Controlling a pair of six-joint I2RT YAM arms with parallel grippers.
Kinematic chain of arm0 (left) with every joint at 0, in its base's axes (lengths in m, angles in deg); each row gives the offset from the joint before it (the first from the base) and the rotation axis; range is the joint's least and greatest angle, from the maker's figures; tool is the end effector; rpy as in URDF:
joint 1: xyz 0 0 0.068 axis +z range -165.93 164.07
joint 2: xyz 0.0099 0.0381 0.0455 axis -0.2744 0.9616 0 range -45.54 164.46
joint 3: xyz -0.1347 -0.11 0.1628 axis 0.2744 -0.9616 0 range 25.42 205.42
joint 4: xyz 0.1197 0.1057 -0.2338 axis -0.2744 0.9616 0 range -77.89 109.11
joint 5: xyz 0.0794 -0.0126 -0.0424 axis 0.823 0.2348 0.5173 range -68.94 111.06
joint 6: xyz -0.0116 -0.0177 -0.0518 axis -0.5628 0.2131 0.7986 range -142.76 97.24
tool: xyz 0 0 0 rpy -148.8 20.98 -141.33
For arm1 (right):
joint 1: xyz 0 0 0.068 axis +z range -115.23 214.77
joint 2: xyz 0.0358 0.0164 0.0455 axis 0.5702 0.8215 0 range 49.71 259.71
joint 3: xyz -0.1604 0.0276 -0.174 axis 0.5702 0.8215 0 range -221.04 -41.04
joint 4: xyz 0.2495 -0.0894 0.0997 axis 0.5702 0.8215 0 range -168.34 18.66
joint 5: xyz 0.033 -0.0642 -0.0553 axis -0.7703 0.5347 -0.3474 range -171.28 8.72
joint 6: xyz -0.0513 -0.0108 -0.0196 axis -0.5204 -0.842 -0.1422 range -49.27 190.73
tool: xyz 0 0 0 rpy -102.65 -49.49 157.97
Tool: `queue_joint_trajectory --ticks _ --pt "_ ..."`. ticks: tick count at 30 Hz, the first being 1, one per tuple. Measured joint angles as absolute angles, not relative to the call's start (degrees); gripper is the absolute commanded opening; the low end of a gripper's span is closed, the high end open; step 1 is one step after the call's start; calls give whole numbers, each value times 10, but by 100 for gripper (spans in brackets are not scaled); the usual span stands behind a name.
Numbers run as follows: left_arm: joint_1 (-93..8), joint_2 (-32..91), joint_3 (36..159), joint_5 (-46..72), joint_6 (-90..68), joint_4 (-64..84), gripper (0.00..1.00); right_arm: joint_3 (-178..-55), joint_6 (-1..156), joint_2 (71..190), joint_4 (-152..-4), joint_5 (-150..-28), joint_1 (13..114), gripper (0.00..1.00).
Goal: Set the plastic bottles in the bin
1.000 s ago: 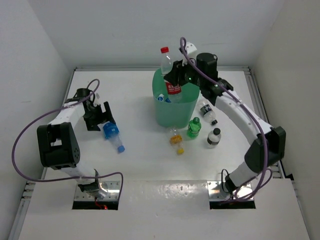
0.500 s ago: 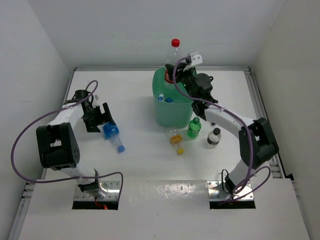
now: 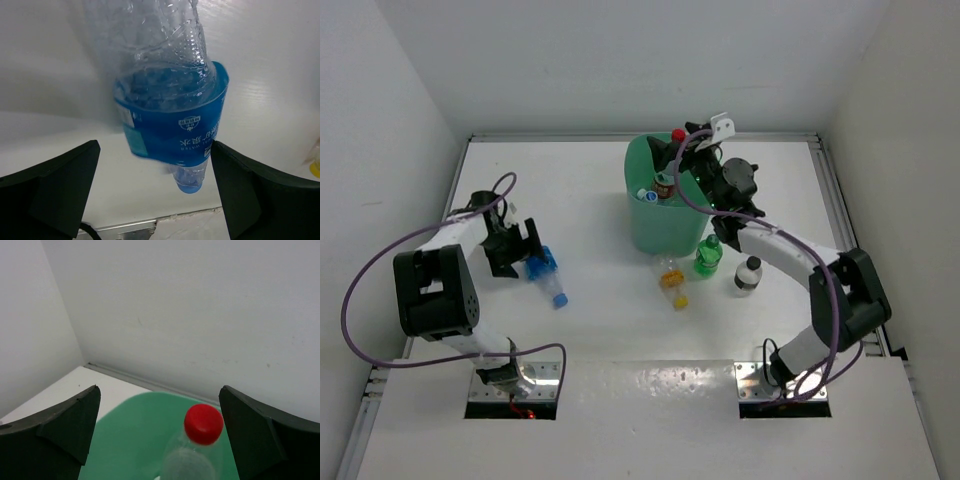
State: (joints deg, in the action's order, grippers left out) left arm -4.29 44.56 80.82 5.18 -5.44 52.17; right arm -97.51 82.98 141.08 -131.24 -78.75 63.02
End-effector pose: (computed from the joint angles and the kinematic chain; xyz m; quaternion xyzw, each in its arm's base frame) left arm 0.2999 0.0510 0.1310 -0.2277 0.9551 -0.1433 0.1244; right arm 0.3414 0.1816 0.2721 -0.0641 0.5844 0.2678 0.7633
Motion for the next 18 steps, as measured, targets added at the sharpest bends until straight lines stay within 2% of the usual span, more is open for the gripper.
queue_joint_trajectory --ticks 6,10,12,13,16,18 --pt "-43 468 804 60 -48 511 99 -1005 831 1336 -1237 -812 618 100" --pt "-44 511 810 61 -37 500 93 -1035 832 1285 -1154 -841 592 100" --pt "-47 520 820 63 -31 499 81 -1055 832 1256 -1090 -859 570 97" --pt "-47 525 824 65 -28 499 70 -1063 832 1245 -1065 -866 561 96" --pt "-47 535 835 54 -29 494 54 -1080 833 1210 -976 -893 532 93" --pt "-47 536 842 31 -37 485 51 -1090 834 1192 -907 -913 519 93"
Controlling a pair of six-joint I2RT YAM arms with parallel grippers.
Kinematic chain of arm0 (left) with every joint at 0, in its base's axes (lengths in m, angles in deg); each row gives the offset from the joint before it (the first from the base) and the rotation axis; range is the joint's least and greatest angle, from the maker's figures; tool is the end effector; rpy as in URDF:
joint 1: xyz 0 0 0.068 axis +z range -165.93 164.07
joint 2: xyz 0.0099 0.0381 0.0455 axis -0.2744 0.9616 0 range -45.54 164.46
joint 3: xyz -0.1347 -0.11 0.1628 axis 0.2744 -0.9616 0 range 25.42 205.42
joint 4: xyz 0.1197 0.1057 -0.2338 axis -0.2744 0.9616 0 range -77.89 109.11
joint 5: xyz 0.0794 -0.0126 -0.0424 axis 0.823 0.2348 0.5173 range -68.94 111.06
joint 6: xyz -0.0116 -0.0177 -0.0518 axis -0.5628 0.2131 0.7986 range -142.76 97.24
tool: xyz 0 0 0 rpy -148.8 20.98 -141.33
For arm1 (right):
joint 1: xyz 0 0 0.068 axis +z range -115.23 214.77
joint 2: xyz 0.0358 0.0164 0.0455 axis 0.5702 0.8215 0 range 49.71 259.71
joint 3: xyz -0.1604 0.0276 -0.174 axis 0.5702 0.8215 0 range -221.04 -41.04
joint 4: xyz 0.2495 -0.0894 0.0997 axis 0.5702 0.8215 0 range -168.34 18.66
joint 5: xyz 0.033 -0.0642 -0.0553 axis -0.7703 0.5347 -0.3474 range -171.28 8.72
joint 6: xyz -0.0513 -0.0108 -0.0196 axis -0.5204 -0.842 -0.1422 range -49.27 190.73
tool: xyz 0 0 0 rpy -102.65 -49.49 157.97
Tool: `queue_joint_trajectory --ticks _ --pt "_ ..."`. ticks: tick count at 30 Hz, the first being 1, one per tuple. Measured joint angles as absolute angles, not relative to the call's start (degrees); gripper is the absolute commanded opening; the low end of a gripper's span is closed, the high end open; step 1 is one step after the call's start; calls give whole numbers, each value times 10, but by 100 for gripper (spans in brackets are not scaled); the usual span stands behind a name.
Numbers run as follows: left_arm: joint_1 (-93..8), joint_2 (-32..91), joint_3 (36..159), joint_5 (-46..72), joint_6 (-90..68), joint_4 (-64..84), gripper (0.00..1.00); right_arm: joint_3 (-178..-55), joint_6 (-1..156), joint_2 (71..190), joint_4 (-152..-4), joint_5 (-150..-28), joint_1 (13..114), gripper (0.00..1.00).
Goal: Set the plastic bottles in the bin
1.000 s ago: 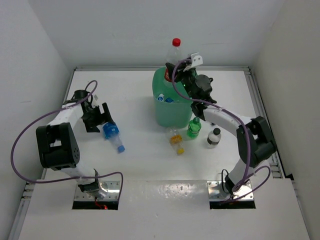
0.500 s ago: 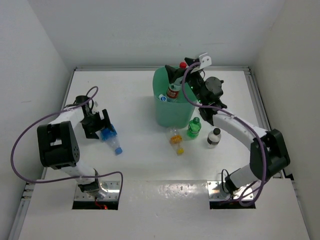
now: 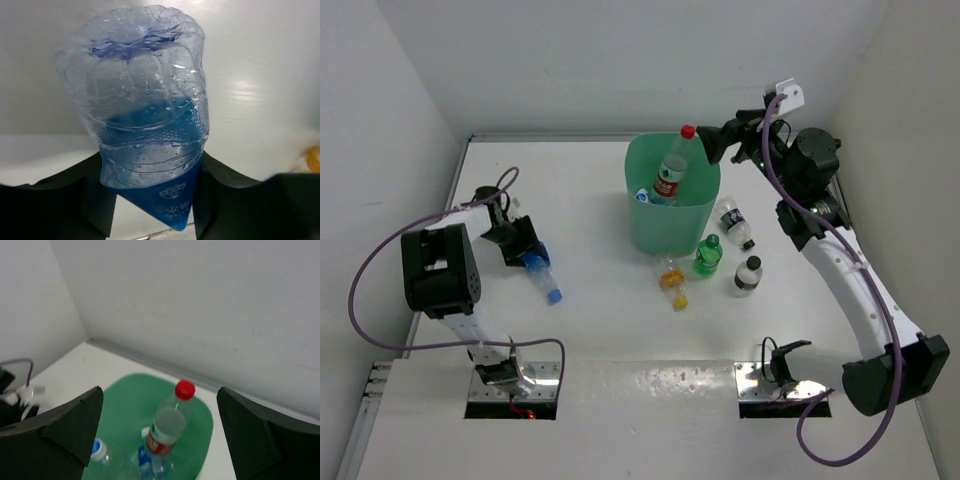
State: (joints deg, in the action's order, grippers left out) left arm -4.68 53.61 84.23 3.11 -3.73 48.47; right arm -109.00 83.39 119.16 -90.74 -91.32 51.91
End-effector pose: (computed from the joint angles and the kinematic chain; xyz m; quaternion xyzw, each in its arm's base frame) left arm 0.3209 0.0517 0.1031 -0.2387 0.9518 -0.1624 0.1036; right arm 0.3033 0.1006 0.4013 -0.0922 0.6311 0.2514 0.7280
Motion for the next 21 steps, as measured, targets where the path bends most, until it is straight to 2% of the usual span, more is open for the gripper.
queue_joint_trajectory --ticks 1,4,5,7,10,13,17,21 --pt "-47 530 848 17 -41 479 35 -1096 834 1186 -876 -923 514 93" --pt "-47 473 876 -16 -46 452 18 -1118 833 1176 -768 -950 502 93" --pt "-47 441 903 -32 -47 438 7 -1124 832 1174 -730 -958 497 91" --pt "-48 395 973 -69 -49 390 1 -1128 828 1169 -670 -974 485 91" --pt "-69 360 1114 -116 -56 297 0 -1129 823 1163 -582 -995 458 90" --pt "-135 348 1218 -134 -71 212 1 -1130 812 1162 -512 -1003 433 89" --pt "-261 356 1286 -142 -109 150 1 -1130 795 1162 -448 -1011 409 87" --pt "-327 424 1344 -139 -143 140 1 -1124 767 1162 -416 -1015 394 86"
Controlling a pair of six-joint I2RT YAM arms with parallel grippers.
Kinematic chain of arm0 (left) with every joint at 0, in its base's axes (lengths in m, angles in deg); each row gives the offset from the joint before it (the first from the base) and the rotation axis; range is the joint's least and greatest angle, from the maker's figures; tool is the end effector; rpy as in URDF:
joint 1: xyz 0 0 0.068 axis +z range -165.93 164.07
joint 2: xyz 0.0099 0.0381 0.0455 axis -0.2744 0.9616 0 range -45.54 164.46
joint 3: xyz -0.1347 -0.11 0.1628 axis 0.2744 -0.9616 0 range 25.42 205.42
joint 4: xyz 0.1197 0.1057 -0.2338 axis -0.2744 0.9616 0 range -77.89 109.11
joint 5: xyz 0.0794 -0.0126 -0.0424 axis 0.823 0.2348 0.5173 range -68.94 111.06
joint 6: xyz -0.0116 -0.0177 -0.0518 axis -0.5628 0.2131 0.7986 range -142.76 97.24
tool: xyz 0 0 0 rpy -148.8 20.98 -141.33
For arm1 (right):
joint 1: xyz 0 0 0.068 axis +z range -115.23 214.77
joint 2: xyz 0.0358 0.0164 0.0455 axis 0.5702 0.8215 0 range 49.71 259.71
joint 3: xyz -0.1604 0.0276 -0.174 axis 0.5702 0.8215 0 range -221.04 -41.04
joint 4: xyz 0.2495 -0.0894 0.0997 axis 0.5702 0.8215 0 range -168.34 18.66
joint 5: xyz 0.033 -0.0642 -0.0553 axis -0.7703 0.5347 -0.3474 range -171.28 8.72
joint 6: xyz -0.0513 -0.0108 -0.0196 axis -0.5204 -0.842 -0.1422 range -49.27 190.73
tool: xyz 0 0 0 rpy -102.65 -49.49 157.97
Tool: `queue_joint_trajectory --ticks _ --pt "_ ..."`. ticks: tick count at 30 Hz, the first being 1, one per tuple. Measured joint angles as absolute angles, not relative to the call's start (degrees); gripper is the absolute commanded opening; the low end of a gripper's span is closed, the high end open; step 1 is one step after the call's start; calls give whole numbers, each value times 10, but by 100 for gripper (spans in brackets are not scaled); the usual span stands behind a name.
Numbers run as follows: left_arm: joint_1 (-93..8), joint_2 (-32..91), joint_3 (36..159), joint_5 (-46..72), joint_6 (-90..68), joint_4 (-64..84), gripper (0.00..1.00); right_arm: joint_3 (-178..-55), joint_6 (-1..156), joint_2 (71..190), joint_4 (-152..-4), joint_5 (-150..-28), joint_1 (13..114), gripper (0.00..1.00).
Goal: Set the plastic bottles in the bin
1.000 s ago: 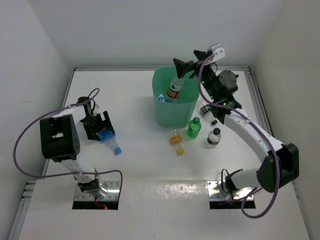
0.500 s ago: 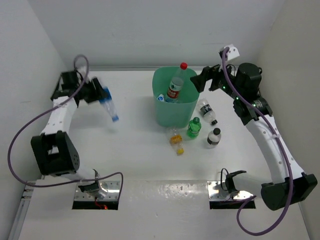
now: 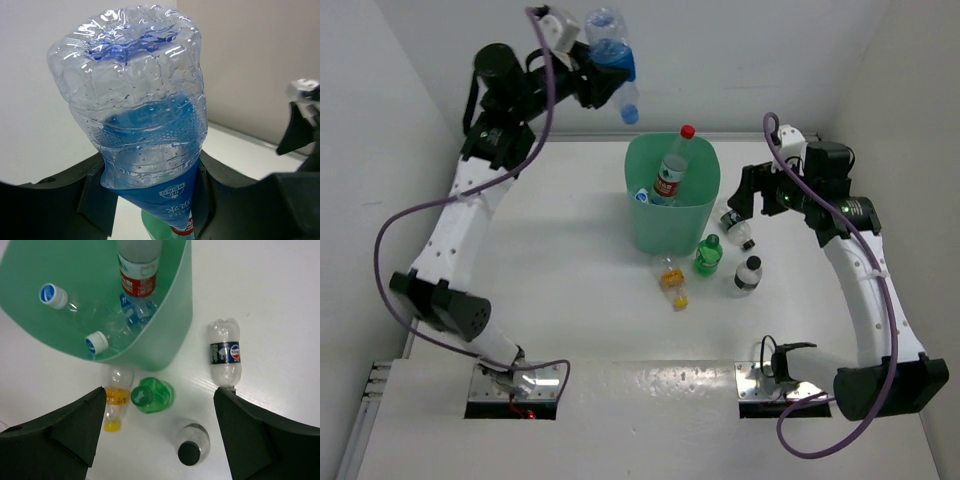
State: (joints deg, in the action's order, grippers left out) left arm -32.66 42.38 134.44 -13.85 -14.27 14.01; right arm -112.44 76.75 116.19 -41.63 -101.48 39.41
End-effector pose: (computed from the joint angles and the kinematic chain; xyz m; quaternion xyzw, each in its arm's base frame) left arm 0.3193 -0.1190 0.5285 0.2836 0.5336 -0.3393 0.7209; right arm 0.2826 0.0364 0.3473 -0.0750 0.8611 0.1971 0.4626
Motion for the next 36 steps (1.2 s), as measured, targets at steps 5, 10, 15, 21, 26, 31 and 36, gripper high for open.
queue_joint_trajectory --ticks 5,10,15,21,26,31,36 --pt "-381 525 1374 -97 -213 206 1 -1123 725 1162 -370 -1015 386 85" --pt "-430 561 1342 -67 -270 270 1 -1114 694 1164 -341 -1012 386 85" --pt "-446 561 1322 -61 -288 279 49 -1080 692 1175 -353 -980 386 85" --pt "-449 561 1314 -34 -283 291 99 -1114 696 1285 -358 -943 382 85" --pt "-451 551 1313 -4 -275 303 99 -1161 700 1386 -355 -922 368 92" --pt "-445 505 1312 9 -245 309 99 -1182 709 1446 -363 -926 354 96" --pt "-415 440 1309 9 -224 309 99 -1218 691 1516 -378 -929 360 96"
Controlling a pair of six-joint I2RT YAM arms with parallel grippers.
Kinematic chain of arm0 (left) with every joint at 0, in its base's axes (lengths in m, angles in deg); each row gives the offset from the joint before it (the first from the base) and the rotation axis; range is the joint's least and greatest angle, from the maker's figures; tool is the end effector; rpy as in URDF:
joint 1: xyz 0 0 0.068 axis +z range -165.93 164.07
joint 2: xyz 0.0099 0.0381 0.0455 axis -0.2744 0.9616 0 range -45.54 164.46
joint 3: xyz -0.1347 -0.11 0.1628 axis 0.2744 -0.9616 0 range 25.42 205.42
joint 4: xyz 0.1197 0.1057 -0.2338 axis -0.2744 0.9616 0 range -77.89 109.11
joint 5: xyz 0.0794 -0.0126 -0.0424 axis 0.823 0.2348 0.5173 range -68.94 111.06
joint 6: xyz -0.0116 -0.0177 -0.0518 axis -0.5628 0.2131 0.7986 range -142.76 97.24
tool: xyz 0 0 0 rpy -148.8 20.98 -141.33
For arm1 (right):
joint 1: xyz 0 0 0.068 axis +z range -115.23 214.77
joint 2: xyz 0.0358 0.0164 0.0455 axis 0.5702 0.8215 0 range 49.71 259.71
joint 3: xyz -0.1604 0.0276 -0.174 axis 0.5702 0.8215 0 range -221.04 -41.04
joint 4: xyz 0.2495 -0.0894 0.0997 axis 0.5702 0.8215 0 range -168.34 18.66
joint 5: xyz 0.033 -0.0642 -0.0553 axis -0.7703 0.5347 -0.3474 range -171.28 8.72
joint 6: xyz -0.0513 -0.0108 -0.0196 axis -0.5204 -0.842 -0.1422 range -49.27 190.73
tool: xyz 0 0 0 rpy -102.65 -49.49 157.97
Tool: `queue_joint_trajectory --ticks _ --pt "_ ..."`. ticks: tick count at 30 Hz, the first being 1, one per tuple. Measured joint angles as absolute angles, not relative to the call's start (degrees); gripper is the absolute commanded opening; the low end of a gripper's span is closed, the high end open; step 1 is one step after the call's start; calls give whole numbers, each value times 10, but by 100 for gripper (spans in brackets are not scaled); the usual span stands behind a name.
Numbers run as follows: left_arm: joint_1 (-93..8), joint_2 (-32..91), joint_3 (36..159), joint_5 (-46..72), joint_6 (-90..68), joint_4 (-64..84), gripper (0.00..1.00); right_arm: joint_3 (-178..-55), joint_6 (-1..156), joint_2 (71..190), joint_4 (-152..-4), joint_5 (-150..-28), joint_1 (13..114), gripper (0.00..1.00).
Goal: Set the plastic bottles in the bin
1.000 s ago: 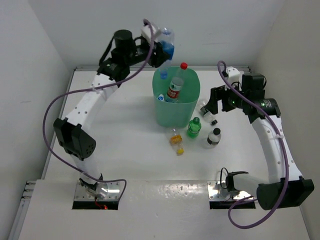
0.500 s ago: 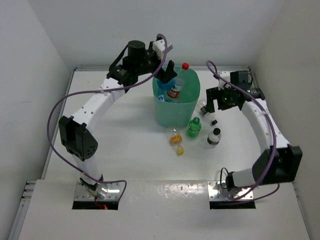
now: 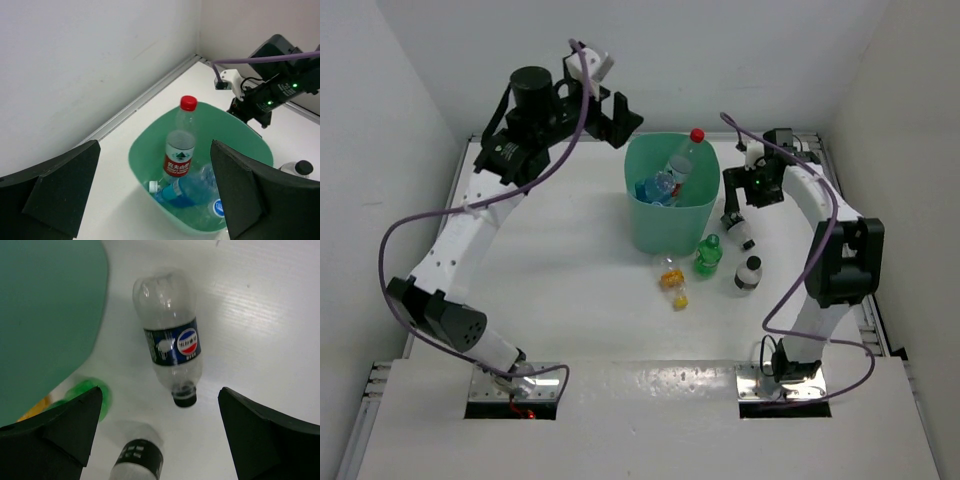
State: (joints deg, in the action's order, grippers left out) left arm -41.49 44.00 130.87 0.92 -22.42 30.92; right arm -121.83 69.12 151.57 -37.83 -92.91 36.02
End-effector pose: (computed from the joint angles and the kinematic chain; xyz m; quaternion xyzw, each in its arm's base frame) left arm 0.3277 -0.1715 0.4671 0.2734 0.6701 -0.2755 0.6327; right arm 0.3915 0.0164 0.1980 -0.0490 0.9635 0.0975 0.2445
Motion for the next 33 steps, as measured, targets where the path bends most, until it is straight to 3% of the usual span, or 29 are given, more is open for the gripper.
queue_joint_trajectory --ticks 12,15,16,17,19,20,22,28,33 --pt "-345 356 1165 9 -217 335 99 -1346 670 1711 -395 -930 371 94" --pt "-327 356 1152 8 -212 349 99 -1346 658 1743 -391 -926 372 81" --pt "-323 356 1151 8 -211 350 99 -1346 653 1751 -390 -923 372 73" --pt "-319 356 1151 7 -210 351 99 -1346 647 1758 -389 -922 372 57" --pt "-315 356 1151 4 -208 352 99 -1346 637 1763 -389 -918 370 42" --pt "-313 356 1151 2 -207 352 99 -1346 634 1762 -388 -918 368 25" --pt "-311 356 1151 -3 -205 352 99 -1349 628 1762 -383 -924 361 14" --pt "-301 355 1139 -22 -180 340 99 -1463 644 1742 -302 -963 317 3" --pt "-297 355 1126 -38 -152 321 99 -1445 709 1572 -401 -996 298 0"
